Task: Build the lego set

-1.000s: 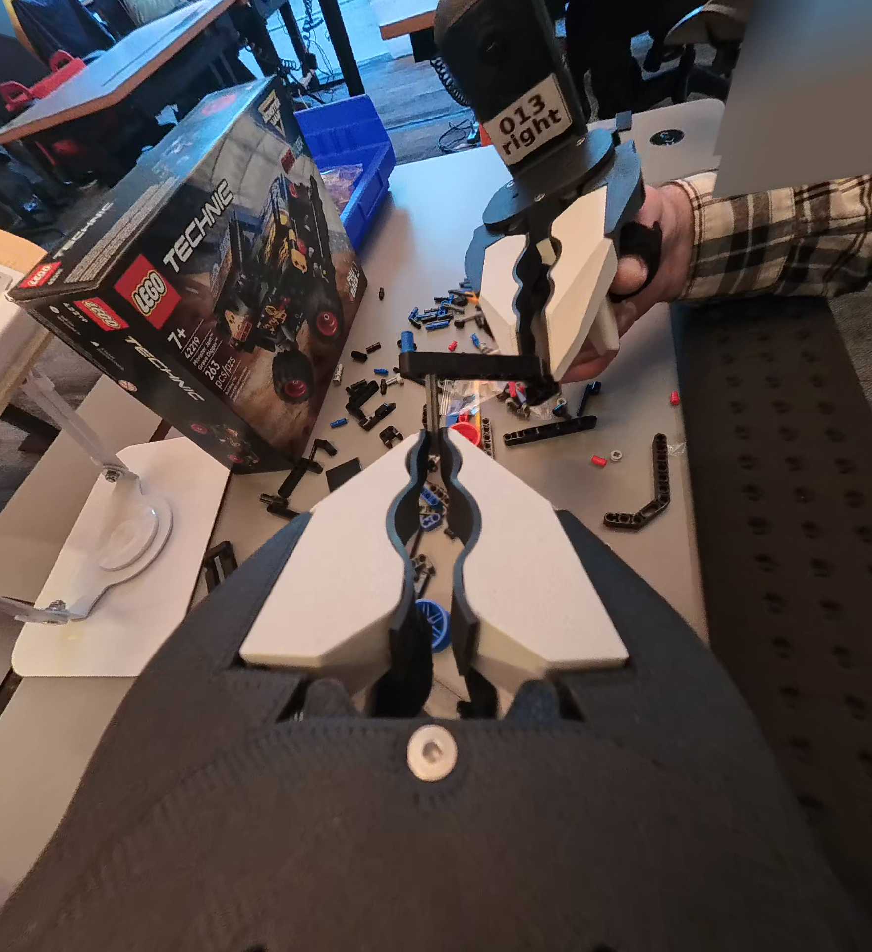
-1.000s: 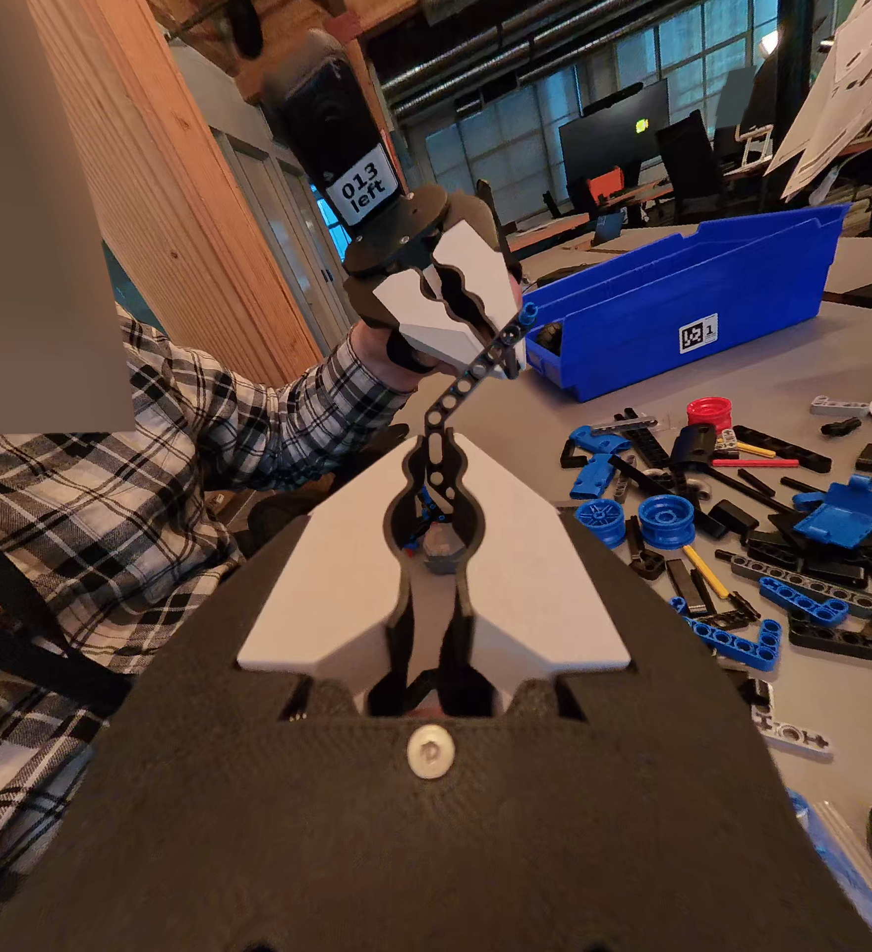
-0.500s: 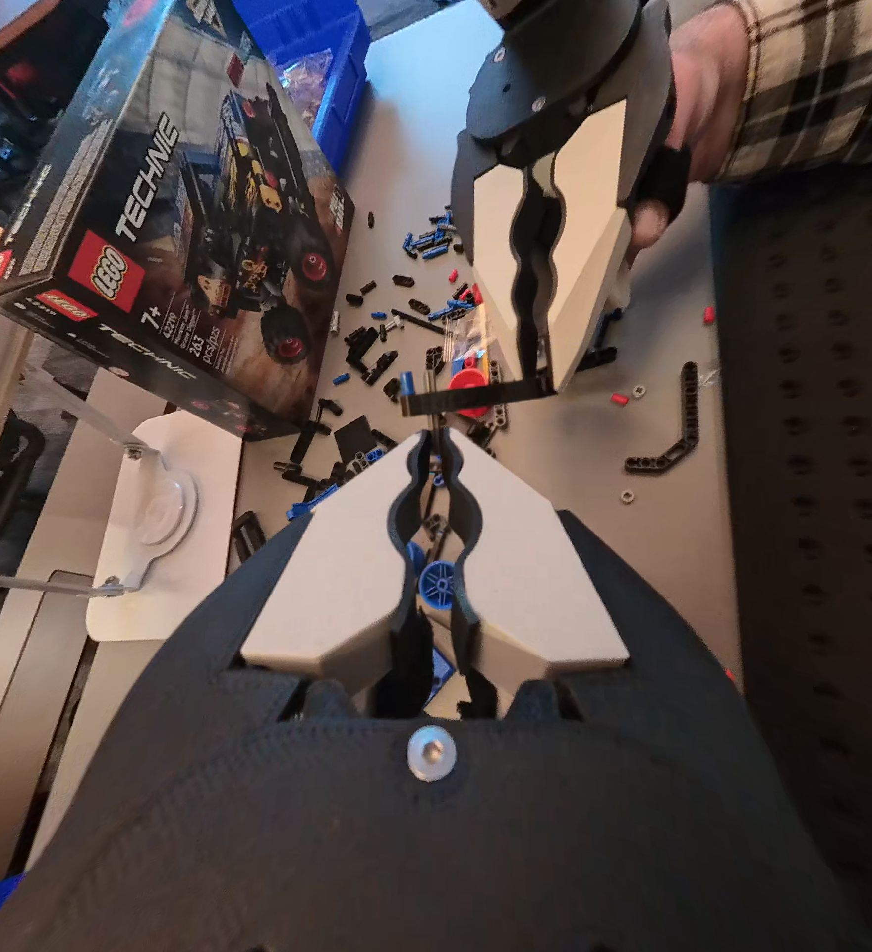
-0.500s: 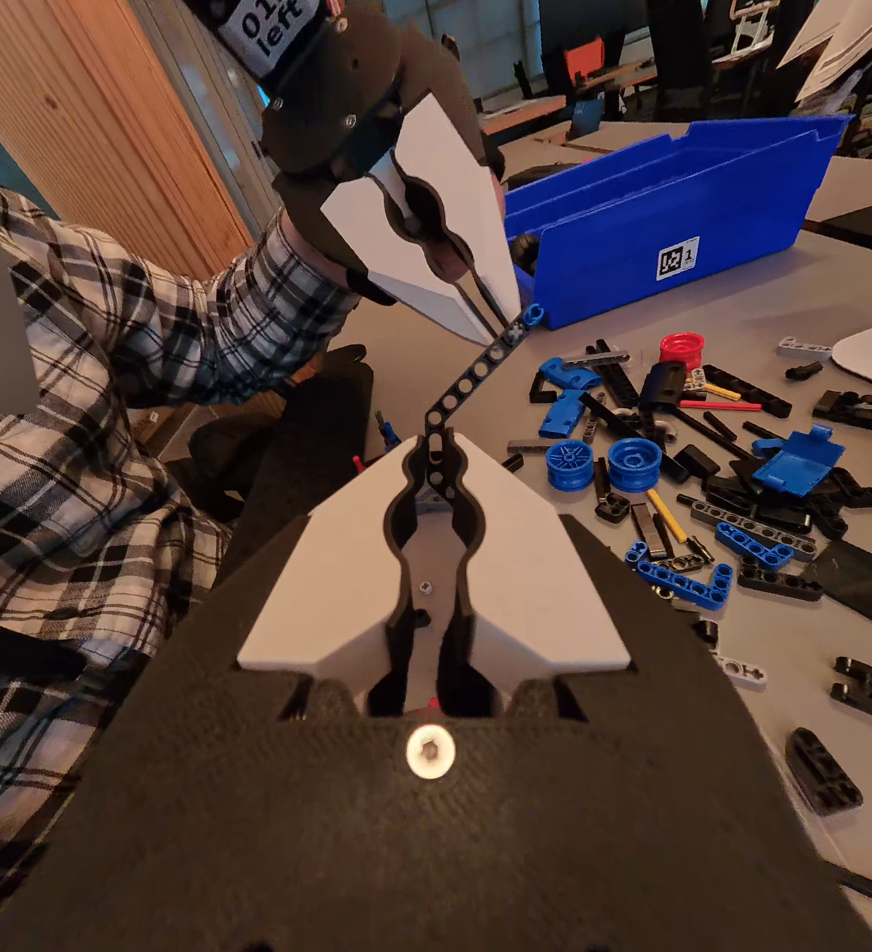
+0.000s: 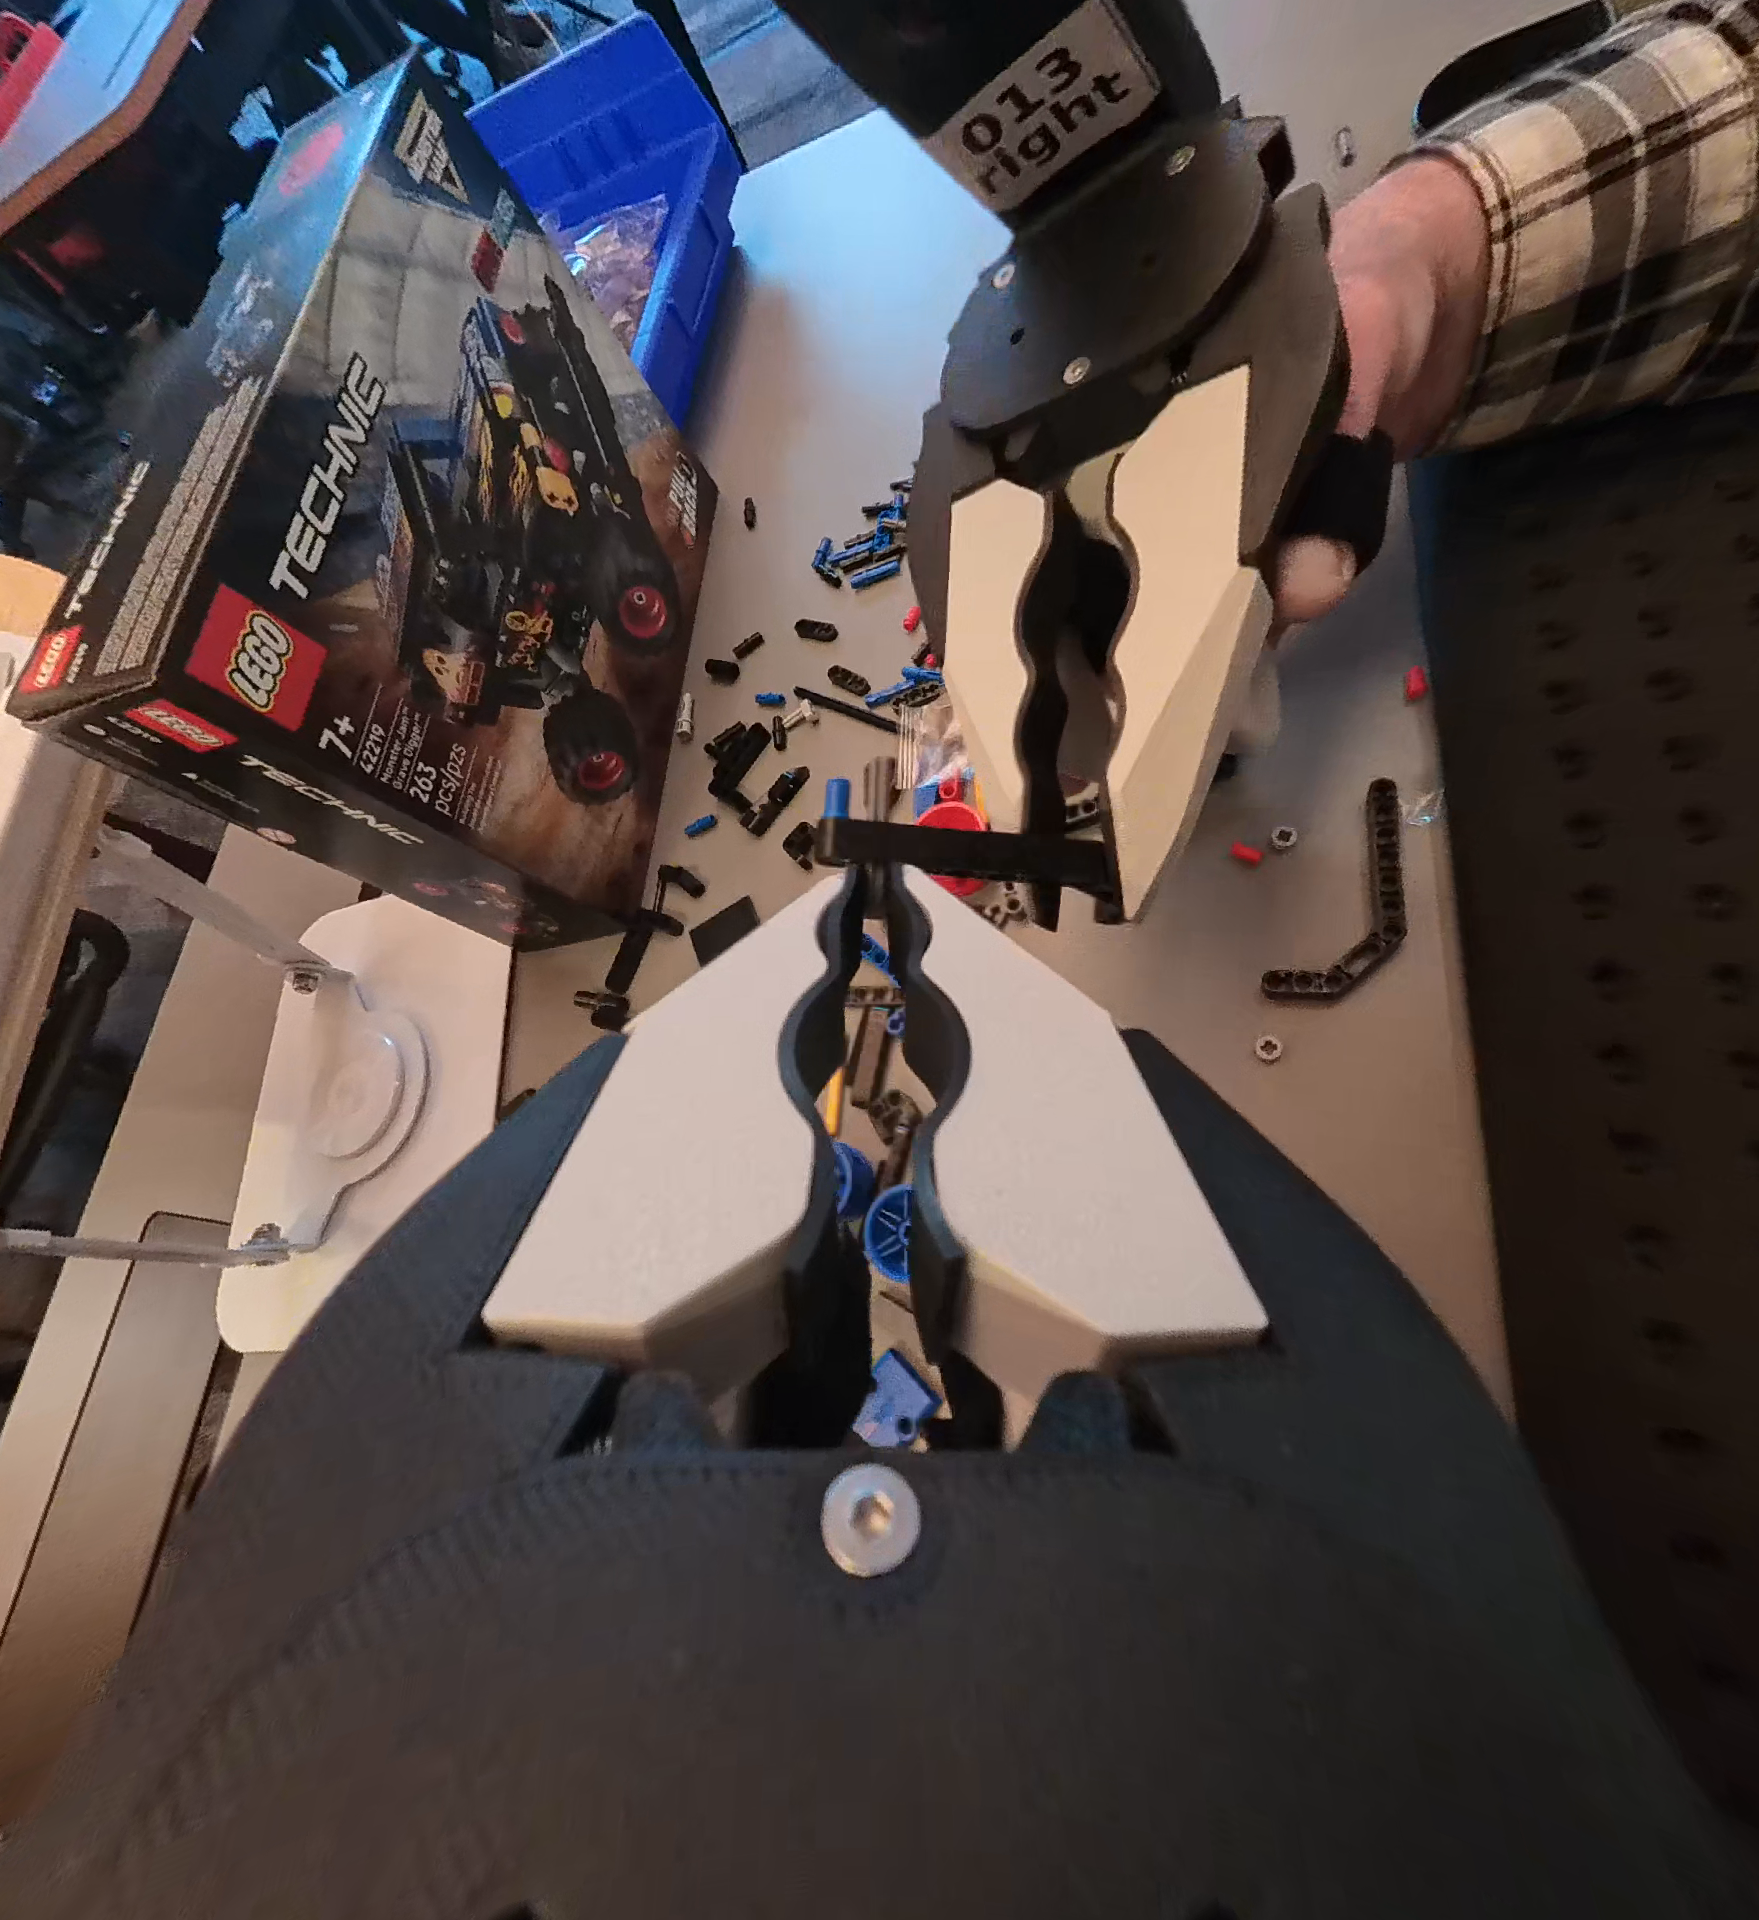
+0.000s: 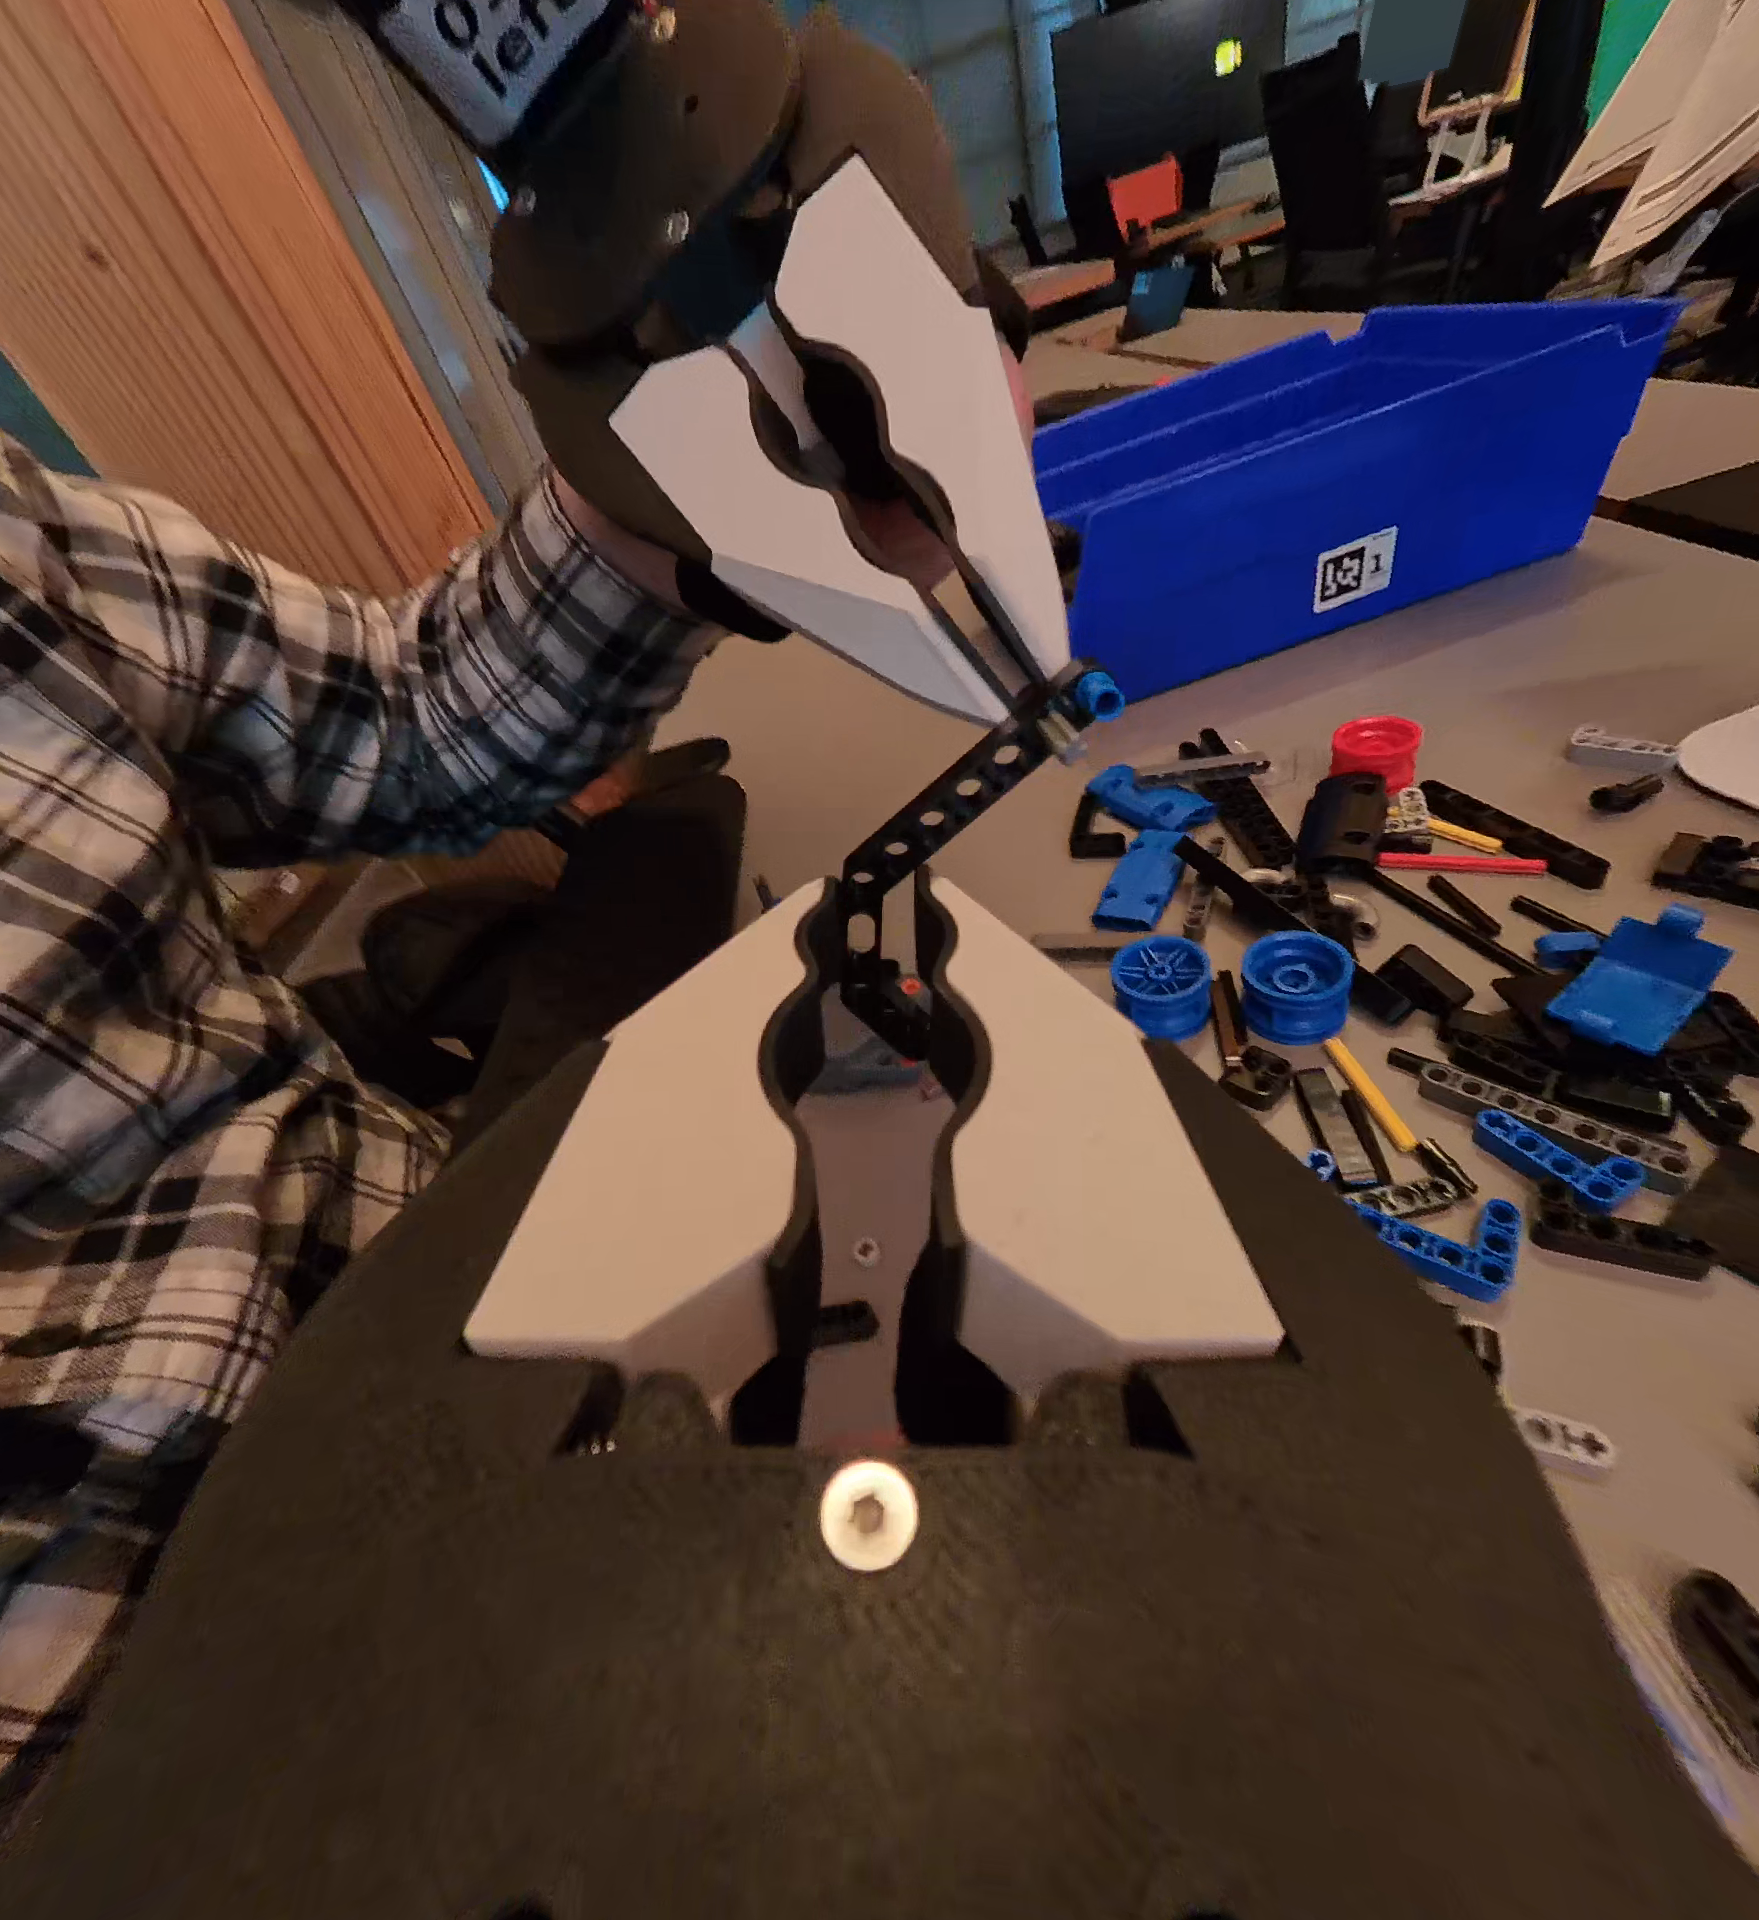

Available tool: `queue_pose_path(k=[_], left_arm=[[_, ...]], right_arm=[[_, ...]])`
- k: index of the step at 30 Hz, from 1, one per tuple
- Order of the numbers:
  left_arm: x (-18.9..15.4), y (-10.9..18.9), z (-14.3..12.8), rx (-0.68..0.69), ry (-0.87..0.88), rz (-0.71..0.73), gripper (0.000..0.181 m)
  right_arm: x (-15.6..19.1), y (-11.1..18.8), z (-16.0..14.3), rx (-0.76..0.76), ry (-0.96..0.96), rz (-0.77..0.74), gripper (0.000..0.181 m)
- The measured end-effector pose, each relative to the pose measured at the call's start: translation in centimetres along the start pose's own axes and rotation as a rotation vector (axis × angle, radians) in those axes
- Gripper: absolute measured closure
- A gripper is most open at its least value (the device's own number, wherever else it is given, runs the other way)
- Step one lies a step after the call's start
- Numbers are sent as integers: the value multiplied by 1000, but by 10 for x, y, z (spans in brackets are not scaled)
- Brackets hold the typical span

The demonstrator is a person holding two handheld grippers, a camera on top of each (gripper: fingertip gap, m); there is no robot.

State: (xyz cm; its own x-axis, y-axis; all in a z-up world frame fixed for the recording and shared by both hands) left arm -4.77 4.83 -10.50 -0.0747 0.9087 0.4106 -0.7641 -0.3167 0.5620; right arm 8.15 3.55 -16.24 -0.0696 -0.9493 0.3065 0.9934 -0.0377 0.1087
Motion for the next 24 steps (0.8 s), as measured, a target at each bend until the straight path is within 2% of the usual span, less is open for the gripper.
queue_pose_path(k=[4,8,13,15,20,24], left_arm=[[-3,-1,2,-7,-9,12,181],[-3,0,7,-22,-11,32,180],[4,4,19,-106,-7,75,177],[7,5,22,-143,0,109,170],[8,13,24,-273,107,184,159],[0,9,21,-261,161,171,163]], right_arm=[[-1,1,2,-46,-71,37,166],[-2,1,0,-56,-126,57,171],[-2,4,7,-179,-219,115,174],[0,6,11,-235,-227,137,174],[1,9,14,-297,-232,145,174],[-3,13,15,-319,-226,117,174]])
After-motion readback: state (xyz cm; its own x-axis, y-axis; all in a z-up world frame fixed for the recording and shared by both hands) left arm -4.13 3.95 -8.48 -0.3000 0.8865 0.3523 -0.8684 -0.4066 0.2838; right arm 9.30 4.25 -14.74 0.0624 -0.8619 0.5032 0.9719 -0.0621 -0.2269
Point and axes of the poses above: each gripper's, where its closed fingertips meet, y back along the fingers, z out of its top, x = y × z across the jaws, the point moved 8 cm from there along y, back along the fingers, and after that the axes turned 2 degrees about -y, right-handed, at the moved point
